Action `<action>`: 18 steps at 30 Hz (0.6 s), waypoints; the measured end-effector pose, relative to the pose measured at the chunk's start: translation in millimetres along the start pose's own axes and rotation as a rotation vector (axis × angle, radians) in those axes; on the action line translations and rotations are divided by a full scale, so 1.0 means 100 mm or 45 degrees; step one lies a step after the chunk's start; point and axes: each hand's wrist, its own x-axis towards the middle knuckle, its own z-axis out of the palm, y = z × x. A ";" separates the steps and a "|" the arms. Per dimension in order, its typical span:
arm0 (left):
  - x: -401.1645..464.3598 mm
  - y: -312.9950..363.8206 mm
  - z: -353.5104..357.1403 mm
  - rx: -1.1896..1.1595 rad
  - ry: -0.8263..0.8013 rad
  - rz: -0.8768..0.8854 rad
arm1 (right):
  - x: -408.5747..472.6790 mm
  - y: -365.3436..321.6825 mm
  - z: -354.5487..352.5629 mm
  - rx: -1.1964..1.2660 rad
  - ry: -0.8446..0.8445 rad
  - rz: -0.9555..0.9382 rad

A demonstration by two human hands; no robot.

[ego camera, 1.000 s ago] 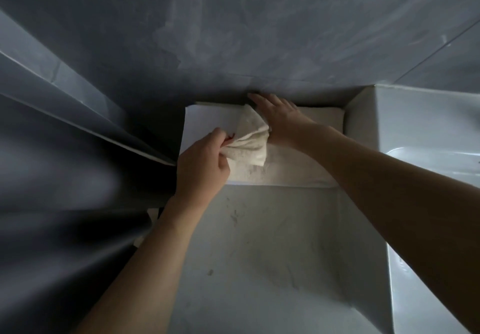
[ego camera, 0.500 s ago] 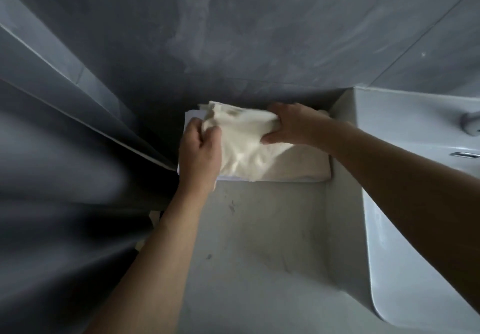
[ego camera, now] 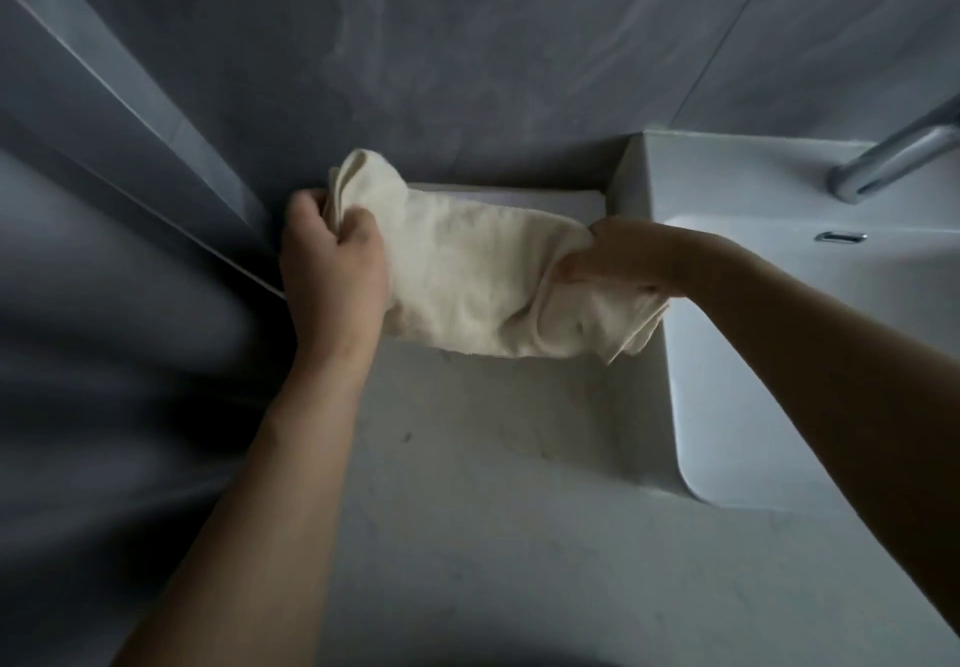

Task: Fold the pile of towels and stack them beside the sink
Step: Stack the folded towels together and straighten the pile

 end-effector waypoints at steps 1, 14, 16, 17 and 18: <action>-0.09 0.05 -0.01 0.035 -0.030 0.056 | -0.15 0.02 0.02 0.228 -0.099 0.062; -1.98 0.62 0.38 0.053 -0.390 0.455 | -1.55 1.42 0.27 1.974 -0.074 -0.273; -2.31 0.78 0.54 0.025 -0.409 0.453 | -1.71 1.72 0.22 2.084 0.126 -0.237; -2.47 0.86 0.62 -0.004 -0.407 0.441 | -1.79 1.87 0.20 2.108 0.203 -0.220; -2.63 0.94 0.70 -0.037 -0.403 0.415 | -1.88 2.02 0.17 2.129 0.250 -0.201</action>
